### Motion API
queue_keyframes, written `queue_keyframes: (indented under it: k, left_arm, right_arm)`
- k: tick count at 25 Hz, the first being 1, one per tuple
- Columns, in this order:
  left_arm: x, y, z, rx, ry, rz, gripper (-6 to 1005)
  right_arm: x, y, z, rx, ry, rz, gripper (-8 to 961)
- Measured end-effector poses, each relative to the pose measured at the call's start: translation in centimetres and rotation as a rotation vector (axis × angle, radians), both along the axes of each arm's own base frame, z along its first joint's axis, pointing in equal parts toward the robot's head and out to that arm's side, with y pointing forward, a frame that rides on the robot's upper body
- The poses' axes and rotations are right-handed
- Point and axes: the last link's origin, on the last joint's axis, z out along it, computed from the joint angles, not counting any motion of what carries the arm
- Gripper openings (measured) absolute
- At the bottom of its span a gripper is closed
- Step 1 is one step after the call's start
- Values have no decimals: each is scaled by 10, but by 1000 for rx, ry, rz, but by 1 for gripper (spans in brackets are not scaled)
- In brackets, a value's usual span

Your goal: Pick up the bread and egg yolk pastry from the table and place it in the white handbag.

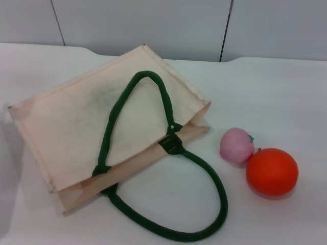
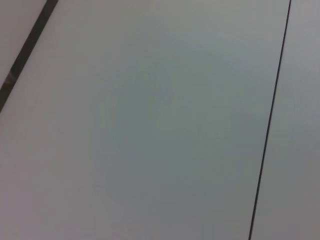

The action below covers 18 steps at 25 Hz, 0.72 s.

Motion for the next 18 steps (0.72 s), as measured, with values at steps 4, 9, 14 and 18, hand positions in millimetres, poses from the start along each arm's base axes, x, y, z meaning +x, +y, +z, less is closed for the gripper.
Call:
queue_keyframes:
  k: [4,9,14,18]
  left_arm:
    - [0,0,0,-3,0,-2,851]
    - [1,-1,-1,-4,4,-6,851]
    - [2,-1,0,-2,8,-16,851]
    - [2,-2,-1,-2,10,-20,851]
  right_arm:
    - [1,-1,0,1,0,-2,894]
    - [1,-1,0,2,4,1,894]
    - [-1,-4,2,9,21,22,894]
    - [0,-6,2,12,20,24,894]
